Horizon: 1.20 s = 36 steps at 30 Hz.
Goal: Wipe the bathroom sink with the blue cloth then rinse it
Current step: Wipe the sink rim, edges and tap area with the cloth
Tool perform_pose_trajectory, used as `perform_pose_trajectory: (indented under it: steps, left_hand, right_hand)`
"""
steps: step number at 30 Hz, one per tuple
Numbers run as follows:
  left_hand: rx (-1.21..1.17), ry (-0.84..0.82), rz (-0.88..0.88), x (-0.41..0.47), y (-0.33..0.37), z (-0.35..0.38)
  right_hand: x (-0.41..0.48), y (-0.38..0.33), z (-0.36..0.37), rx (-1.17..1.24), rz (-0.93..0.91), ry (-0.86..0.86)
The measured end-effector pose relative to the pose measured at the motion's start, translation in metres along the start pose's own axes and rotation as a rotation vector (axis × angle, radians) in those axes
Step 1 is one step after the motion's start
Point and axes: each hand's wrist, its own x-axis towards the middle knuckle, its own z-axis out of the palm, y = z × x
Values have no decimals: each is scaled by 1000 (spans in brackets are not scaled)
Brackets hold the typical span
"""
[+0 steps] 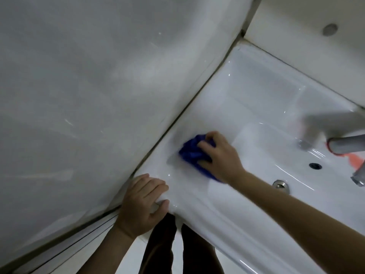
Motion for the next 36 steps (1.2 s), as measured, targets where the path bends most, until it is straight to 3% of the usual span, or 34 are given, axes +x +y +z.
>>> perform_pose_trajectory:
  steps: [4,8,10,15,17,19,22,26,32,36]
  left_hand:
    - [35,21,11,-1,0,5]
    - [60,33,11,0,-1,7]
    - [59,41,3,1,1,6]
    - [53,6,-14,1,3,2]
    - [66,-14,-3,0,3,0]
    - [78,-11,13,1,3,-2]
    - [80,16,22,2,4,0]
    - [126,29,1,3,5,4]
    - [140,-10,-28,4,11,3]
    - [126,-48,30,3,7,-3]
  right_hand:
    - [57,86,-30,-46,499,240]
    - [73,84,-30,-82,684,337]
    - [57,47,-16,-7,681,302]
    - [-23,-63,12,8,328,64]
    - [-57,-80,9,37,271,-69]
    - [-90,-77,-6,134,324,-205]
    - [-157,-60,-38,254,571,-354]
    - [-195,-69,-59,274,786,-298]
    - [-74,-123,-2,320,671,-120]
    - [-106,-115,-19,351,762,-142]
